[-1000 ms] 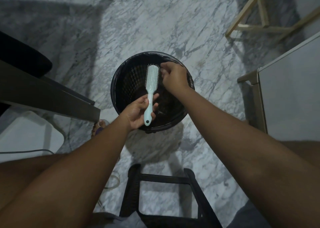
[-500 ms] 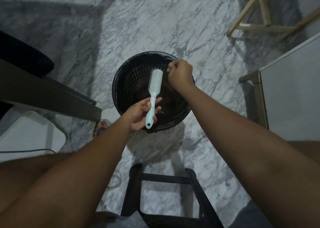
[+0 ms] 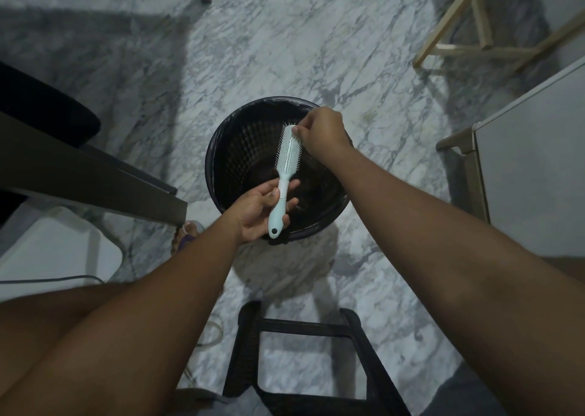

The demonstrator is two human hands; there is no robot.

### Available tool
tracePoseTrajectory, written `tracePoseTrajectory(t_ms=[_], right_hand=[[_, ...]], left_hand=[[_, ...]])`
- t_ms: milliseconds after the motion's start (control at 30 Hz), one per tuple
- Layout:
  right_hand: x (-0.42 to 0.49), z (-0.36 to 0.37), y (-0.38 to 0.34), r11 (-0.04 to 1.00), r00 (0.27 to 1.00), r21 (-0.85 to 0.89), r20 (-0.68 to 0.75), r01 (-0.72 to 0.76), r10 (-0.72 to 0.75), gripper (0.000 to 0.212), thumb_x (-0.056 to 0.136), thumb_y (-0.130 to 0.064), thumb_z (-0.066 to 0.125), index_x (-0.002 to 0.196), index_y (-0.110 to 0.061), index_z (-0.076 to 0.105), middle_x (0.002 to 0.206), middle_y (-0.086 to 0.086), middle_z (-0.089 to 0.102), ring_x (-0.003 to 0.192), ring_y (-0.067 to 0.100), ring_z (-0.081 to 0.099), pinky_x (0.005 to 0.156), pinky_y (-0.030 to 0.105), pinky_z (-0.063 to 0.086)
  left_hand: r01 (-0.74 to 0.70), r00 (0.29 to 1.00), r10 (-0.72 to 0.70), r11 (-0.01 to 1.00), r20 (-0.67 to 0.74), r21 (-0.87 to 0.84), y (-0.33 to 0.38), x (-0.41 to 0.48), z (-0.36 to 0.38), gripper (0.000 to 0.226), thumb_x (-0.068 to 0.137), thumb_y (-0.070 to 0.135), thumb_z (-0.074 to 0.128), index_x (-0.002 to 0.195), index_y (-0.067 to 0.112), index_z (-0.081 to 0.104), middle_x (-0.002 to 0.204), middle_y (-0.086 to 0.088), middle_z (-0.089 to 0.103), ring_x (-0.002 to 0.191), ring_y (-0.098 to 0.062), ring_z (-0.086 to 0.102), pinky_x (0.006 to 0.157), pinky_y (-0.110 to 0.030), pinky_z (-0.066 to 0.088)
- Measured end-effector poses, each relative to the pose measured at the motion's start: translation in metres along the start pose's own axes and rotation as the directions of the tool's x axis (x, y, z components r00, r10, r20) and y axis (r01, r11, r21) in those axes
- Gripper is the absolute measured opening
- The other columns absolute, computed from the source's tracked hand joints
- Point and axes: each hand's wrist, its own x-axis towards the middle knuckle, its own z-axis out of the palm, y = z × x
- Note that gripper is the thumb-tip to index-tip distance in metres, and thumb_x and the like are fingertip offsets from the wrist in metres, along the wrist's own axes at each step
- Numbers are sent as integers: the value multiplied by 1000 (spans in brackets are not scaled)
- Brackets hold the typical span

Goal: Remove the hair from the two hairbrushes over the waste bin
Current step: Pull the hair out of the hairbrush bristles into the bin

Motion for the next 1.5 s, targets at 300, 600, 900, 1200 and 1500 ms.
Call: tracePoseTrajectory(t_ms=[300,600,900,1200,1500], right_hand=[[4,10,9,926,982,349,-65,-146,179,19,95,-4,45,84,-6,60,100,22,70,73,23,65,69,37,60],[-10,20,17,977,994,193,71,-90,78,18,82,-25,78,84,-7,77,77,5,74,68,17,71,73,30,60],[-2,17,11,995,999,87,16,48,-50,15,91,-23,63,101,-14,68,97,3,69,82,13,59,81,31,52],[0,37,5,997,992,-31,106,67,-64,8,82,-25,77,85,-18,75,97,7,70,87,20,68,81,33,57],[-2,27,17,789,952,560,-3,-252,306,21,96,3,46,97,7,66,92,26,70,62,16,60,55,24,54]], left_hand=[[-41,999,40,994,-18,-105,8,3,7,39,103,8,41,141,11,49,139,0,60,93,-18,69,62,-31,53],[-23,999,20,999,-49,-44,3,0,6,38,103,7,41,140,13,50,140,0,59,97,-20,67,63,-32,53],[-34,995,25,995,-101,-89,1,2,7,36,103,7,42,138,12,52,135,-1,62,98,-21,66,60,-31,54],[-50,989,45,998,-141,-30,1,5,15,34,103,7,43,134,14,54,117,-4,65,100,-21,66,58,-30,54],[-84,990,73,993,-119,-85,7,1,8,36,104,7,39,137,10,52,139,-3,60,97,-20,65,59,-30,52]])
